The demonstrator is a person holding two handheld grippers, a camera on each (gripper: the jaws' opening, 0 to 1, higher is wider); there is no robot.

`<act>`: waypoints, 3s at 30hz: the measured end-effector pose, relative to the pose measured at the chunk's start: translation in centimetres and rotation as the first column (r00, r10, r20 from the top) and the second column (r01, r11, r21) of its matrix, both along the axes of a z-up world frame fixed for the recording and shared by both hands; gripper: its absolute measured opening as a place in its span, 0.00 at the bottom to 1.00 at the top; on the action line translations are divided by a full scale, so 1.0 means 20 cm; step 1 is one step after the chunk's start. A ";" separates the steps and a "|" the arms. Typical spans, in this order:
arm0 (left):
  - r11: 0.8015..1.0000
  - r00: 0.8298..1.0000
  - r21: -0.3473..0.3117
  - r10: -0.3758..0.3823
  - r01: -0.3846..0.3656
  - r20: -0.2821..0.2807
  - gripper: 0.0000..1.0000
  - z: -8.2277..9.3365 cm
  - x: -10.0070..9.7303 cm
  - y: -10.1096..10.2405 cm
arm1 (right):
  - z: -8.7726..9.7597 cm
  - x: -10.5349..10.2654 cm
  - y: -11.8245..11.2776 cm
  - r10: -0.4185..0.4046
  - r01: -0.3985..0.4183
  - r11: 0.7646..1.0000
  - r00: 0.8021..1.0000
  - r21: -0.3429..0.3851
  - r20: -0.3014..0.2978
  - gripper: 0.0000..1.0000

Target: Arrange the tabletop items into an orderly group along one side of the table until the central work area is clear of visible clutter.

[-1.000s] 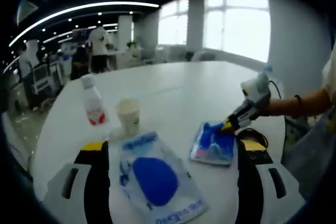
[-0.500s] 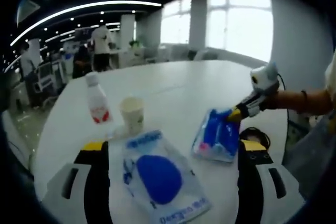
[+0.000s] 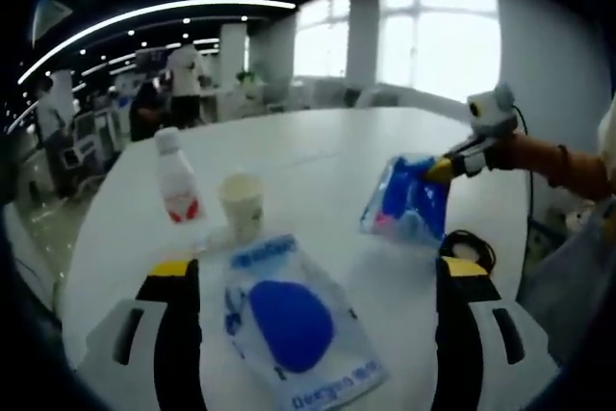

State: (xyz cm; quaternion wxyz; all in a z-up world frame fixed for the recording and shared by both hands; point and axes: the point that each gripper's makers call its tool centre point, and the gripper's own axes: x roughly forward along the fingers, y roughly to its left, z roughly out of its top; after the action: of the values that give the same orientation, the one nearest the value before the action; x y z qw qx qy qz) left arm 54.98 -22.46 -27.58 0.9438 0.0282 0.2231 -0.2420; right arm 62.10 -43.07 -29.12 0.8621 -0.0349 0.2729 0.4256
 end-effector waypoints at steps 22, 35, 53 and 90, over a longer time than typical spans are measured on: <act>0.998 0.997 0.022 -0.062 0.063 -0.040 0.99 -0.08 -0.02 -0.09 | 0.04 0.26 -0.28 -0.170 0.170 0.985 0.985 0.025 0.000 0.02; 0.998 0.996 -0.008 -0.066 0.065 -0.067 0.99 -0.11 -0.01 -0.11 | -0.04 0.39 -0.39 -0.263 0.264 0.963 0.964 0.045 -0.022 0.02; 1.000 0.999 -0.025 -0.006 0.004 -0.052 0.99 -0.09 0.03 -0.03 | -0.15 0.57 -0.58 -0.380 0.383 0.918 0.924 0.105 -0.042 0.02; 0.998 0.996 -0.030 0.055 -0.058 -0.068 0.96 -0.13 0.03 0.07 | -0.45 0.73 -0.72 -0.441 0.441 0.897 0.896 -0.012 -0.049 0.03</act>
State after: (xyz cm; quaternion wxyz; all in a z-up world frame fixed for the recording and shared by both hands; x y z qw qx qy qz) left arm 55.63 -20.98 -30.14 0.9426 -0.0012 0.2515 -0.2196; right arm 76.74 -57.54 -38.05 0.9289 0.0383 0.2957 0.2197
